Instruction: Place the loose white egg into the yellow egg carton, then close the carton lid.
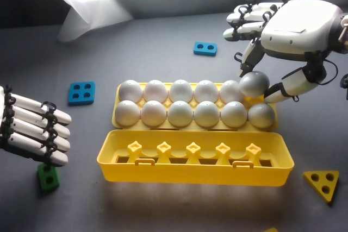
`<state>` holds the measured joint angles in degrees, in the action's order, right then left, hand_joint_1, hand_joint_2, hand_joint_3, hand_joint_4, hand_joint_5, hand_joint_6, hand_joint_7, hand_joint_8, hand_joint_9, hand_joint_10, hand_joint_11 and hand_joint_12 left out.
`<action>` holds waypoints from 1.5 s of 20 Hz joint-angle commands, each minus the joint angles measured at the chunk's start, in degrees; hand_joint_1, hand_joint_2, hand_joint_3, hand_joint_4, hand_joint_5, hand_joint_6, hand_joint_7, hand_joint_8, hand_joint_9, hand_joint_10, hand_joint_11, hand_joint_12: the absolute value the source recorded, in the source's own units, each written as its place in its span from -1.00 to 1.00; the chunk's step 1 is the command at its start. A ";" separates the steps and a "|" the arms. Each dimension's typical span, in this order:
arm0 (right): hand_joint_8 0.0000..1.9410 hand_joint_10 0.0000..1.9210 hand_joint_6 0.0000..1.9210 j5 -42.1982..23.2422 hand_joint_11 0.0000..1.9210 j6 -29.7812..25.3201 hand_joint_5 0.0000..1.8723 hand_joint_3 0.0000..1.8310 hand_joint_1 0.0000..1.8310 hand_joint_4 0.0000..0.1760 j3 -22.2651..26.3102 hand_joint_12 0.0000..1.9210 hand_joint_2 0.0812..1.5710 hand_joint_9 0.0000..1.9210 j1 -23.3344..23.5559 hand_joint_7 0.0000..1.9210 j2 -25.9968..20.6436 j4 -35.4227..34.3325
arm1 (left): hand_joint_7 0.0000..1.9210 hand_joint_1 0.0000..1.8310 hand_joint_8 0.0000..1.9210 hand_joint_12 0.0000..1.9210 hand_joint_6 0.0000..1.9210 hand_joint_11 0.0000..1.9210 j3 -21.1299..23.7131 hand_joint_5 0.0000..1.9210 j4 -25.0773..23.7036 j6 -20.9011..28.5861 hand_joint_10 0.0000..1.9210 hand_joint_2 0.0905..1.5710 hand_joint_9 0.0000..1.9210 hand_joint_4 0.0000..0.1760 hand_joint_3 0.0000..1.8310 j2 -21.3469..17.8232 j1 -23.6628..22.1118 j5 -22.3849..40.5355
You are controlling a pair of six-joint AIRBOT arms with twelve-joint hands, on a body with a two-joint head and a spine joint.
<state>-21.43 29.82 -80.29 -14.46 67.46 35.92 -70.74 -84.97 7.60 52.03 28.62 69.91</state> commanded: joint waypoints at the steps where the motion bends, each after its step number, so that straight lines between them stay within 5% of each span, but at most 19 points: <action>1: -1.00 -1.00 -1.00 -5.03 -1.00 -0.32 -0.13 -1.00 -0.18 0.76 -0.01 -1.00 0.02 -1.00 0.13 -0.87 -0.57 -1.49 | -0.80 -1.00 -1.00 -0.98 -1.00 -0.97 -0.16 -0.80 3.67 0.22 -1.00 0.66 -0.84 -1.00 -1.00 -0.88 -0.21 2.80; 4: -1.00 -1.00 -1.00 -5.15 -1.00 -0.32 -0.21 -1.00 -0.17 0.75 -0.01 -1.00 -0.01 -1.00 0.05 -0.87 -0.57 -1.49 | -0.81 -1.00 -0.99 -0.97 -0.99 -0.96 -0.13 -0.79 3.67 0.22 -0.99 0.66 -0.86 -1.00 -1.00 -0.88 -0.20 2.80; 8: -1.00 -1.00 -1.00 -5.21 -1.00 -0.32 -0.54 -1.00 -0.28 0.43 0.00 -1.00 -0.01 -1.00 -0.20 -0.91 -0.57 -1.49 | -0.85 -1.00 -1.00 -1.00 -1.00 -1.00 -0.10 -0.84 3.67 0.22 -1.00 0.66 -0.90 -1.00 -1.00 -0.91 -0.18 2.77; 9: -1.00 -1.00 -1.00 -5.22 -1.00 -0.32 -0.71 -1.00 -0.34 0.07 0.00 -1.00 -0.01 -1.00 -0.23 -0.93 -0.58 -1.49 | -0.78 -1.00 -1.00 -0.97 -1.00 -0.96 -0.10 -0.77 3.67 0.22 -1.00 0.64 -0.83 -1.00 -1.00 -0.92 -0.18 2.74; 10: -1.00 -1.00 -1.00 -5.22 -1.00 -0.32 -0.71 -1.00 -0.34 0.07 0.00 -1.00 -0.01 -1.00 -0.22 -0.93 -0.60 -1.49 | -0.78 -1.00 -1.00 -0.97 -1.00 -0.96 -0.11 -0.77 3.67 0.22 -1.00 0.64 -0.83 -1.00 -1.00 -0.94 -0.18 2.74; 13: -1.00 -1.00 -1.00 -5.26 -1.00 -0.52 -0.93 -1.00 -0.41 -0.97 0.02 -1.00 0.00 -1.00 1.49 -0.98 -1.24 -1.49 | -0.86 -1.00 -0.98 -0.99 -0.98 -0.98 -0.11 -0.85 3.67 0.21 -0.98 0.66 -0.91 -1.00 -1.00 -0.98 -0.04 2.74; 19: -1.00 -1.00 -1.00 -3.91 -1.00 -1.22 -1.00 -0.98 -0.44 -1.00 1.36 -1.00 0.06 -1.00 5.33 -0.99 -4.01 -1.49 | -0.81 -1.00 -1.00 -0.97 -1.00 -0.99 0.81 -0.81 3.63 2.25 -1.00 0.67 -0.85 -1.00 -0.99 -0.74 0.57 2.74; 25: -1.00 -1.00 -1.00 -4.01 -1.00 -3.29 -1.00 -0.98 -0.46 -1.00 11.62 -1.00 0.12 -1.00 8.90 -1.00 -15.01 5.59 | -0.83 -1.00 -1.00 -0.99 -1.00 -0.99 3.77 -0.82 3.63 2.25 -0.99 0.66 -0.87 -1.00 -1.00 -0.73 1.79 1.08; 30: -1.00 -1.00 -1.00 -4.32 -1.00 -18.10 -1.00 -0.99 -0.52 -1.00 15.99 -1.00 0.11 -1.00 7.43 -1.00 -24.70 10.45 | -0.85 -1.00 -0.99 -0.99 -0.99 -0.98 6.01 -0.84 3.63 2.00 -0.99 0.67 -0.89 -1.00 -1.00 -0.73 1.92 -0.85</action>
<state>-21.74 12.82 -64.60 -7.35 43.31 47.33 -64.60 -84.73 9.52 52.03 30.44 66.39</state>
